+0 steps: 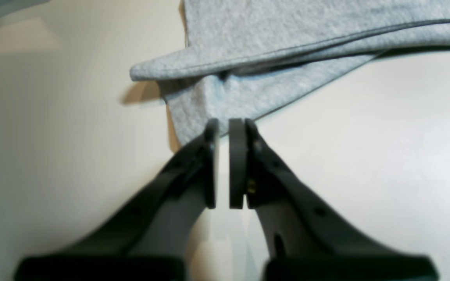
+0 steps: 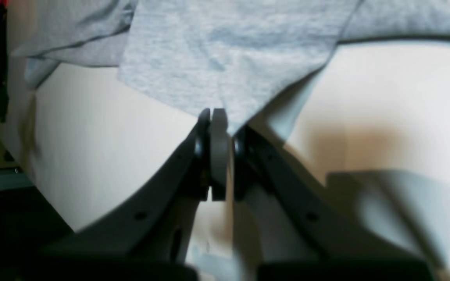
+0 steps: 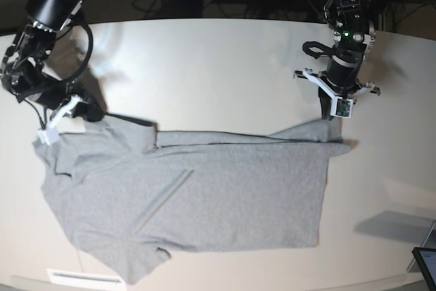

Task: Fold the T-shirt properly
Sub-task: 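Lower the right gripper onto the sleeve corner and pinch it, then pull the pinched sleeve with the right gripper toward the hem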

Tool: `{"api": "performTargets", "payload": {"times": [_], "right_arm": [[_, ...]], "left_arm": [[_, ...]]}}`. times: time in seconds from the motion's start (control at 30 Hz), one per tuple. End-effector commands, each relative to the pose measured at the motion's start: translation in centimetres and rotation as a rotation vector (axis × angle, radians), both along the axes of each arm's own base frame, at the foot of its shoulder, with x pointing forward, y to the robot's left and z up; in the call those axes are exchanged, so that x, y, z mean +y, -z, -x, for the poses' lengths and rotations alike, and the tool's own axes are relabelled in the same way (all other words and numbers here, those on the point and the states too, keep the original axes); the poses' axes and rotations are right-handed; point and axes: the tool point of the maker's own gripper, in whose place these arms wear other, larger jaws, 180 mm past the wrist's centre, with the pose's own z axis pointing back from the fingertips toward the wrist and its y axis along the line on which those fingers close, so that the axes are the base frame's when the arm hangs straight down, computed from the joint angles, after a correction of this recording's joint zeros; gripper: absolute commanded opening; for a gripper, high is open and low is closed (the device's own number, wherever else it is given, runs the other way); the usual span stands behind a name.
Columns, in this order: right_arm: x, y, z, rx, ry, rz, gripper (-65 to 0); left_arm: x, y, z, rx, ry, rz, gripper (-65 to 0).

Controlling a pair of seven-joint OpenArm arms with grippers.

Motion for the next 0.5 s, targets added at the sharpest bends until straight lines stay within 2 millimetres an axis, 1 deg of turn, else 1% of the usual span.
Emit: {"api": "performTargets", "payload": {"times": [0.0, 0.07, 0.1, 0.17, 0.37, 0.47], "right_arm": [[-0.7, -1.7, -1.4, -0.063, 0.011, 0.003, -65.0], [-0.9, -1.8, -1.5, -0.066, 0.012, 0.006, -65.0], [-0.8, -2.1, -1.9, -0.075, 0.008, 0.006, -65.0], [-0.1, -2.2, -2.2, -0.072, -0.026, 0.012, -65.0], [1.8, -4.2, -4.7, -0.131, -0.095, 0.022, -65.0], [2.3, -5.6, -6.2, -0.171, -0.115, 0.027, -65.0]], "left_arm": [[0.2, -1.4, -0.6, -0.054, 0.002, -0.007, -61.5], [0.2, -1.4, -0.6, -0.054, 0.002, -0.006, -61.5], [0.2, -1.4, -0.6, -0.054, 0.002, -0.006, -61.5], [0.2, -1.4, -0.6, -0.052, 0.001, -0.005, -61.5], [0.1, -1.2, -0.5, -0.049, 0.0, -0.003, -61.5], [0.1, -0.9, 0.1, -0.035, 0.001, -0.004, -61.5]]}}
